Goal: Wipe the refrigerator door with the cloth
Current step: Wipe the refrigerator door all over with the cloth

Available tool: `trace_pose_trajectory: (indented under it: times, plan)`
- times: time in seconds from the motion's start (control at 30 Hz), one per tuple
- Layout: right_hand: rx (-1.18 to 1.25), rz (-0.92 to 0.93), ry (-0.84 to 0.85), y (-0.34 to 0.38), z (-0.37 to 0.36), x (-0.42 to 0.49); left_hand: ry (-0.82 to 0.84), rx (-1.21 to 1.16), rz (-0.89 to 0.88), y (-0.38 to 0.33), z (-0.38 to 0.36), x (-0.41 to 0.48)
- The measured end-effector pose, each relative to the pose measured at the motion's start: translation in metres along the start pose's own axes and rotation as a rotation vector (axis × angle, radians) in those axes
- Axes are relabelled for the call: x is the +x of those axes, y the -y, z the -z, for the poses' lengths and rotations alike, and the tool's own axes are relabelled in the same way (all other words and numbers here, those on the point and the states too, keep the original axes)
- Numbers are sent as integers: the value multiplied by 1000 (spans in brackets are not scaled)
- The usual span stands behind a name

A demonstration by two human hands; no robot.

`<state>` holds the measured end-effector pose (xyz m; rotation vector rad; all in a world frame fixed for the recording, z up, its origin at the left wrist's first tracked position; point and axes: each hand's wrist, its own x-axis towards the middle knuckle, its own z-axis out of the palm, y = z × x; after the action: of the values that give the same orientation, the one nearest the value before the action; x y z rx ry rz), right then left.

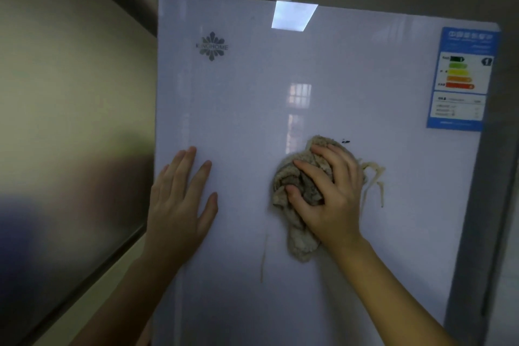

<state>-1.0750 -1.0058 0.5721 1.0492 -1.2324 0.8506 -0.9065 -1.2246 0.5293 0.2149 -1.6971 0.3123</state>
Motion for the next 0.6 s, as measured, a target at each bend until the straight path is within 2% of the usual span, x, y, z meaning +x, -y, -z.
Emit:
trace_pose_trajectory:
  times: [0.17,0.3,0.4,0.5,0.6]
  plan:
    - [-23,-160,-118,-5,4,23,-11,-2,5,-1,1,2]
    - [-31,-197,-127,-3,2,29,-18,-1,24,-4,1,1]
    - [-9,-152,-63,4,1,-2,-4,-6,48,-7,0,1]
    - [10,-26,36,9,2,-35,-9,10,49,-9,-1,2]
    - [9,7,47,0,4,-21,-6,30,37,-12,-2,4]
